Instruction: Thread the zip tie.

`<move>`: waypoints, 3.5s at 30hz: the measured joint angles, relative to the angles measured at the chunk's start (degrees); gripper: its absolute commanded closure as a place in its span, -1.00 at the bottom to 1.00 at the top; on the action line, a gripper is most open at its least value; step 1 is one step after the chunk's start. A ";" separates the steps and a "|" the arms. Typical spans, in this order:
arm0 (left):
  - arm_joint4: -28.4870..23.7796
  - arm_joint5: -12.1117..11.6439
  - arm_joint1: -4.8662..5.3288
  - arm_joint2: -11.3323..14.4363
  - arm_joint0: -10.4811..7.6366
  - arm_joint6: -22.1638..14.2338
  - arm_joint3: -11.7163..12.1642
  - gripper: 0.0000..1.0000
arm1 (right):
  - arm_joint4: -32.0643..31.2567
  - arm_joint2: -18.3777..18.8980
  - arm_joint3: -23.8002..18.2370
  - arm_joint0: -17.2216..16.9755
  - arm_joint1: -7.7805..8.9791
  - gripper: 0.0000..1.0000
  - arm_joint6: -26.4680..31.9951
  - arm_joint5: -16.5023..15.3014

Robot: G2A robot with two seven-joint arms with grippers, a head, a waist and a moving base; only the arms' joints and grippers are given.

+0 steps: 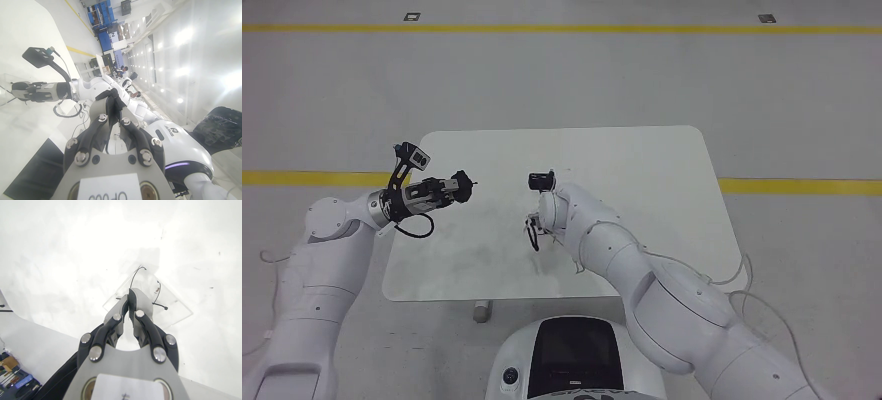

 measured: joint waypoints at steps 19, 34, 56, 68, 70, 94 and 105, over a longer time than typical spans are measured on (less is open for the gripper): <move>0.00 0.00 0.00 0.00 0.00 0.00 0.00 1.00 | -6.09 -0.54 -4.04 -2.77 1.17 0.02 3.25 2.28; 0.00 0.00 0.00 0.00 0.00 0.00 0.00 1.00 | -8.15 1.35 -5.65 -2.98 1.77 0.28 0.50 2.26; 0.00 0.00 0.00 0.00 0.00 0.00 0.00 1.00 | -10.55 3.94 -2.94 -3.35 0.11 0.78 -3.10 2.26; 0.00 0.00 0.00 0.00 0.00 0.00 0.00 1.00 | -11.67 5.07 0.10 -3.77 -1.66 0.84 -6.40 2.26; 0.00 0.00 0.00 0.00 0.00 0.00 0.00 1.00 | -11.99 5.16 0.62 -3.61 -1.92 0.82 -6.50 2.26; 0.00 0.00 0.00 0.00 0.00 0.00 0.00 1.00 | -11.46 4.25 1.83 -3.28 -2.36 0.70 -6.08 2.26; 0.00 0.00 0.00 0.00 0.00 0.00 0.00 1.00 | -11.18 3.25 1.74 -3.44 -2.42 0.74 -5.09 2.26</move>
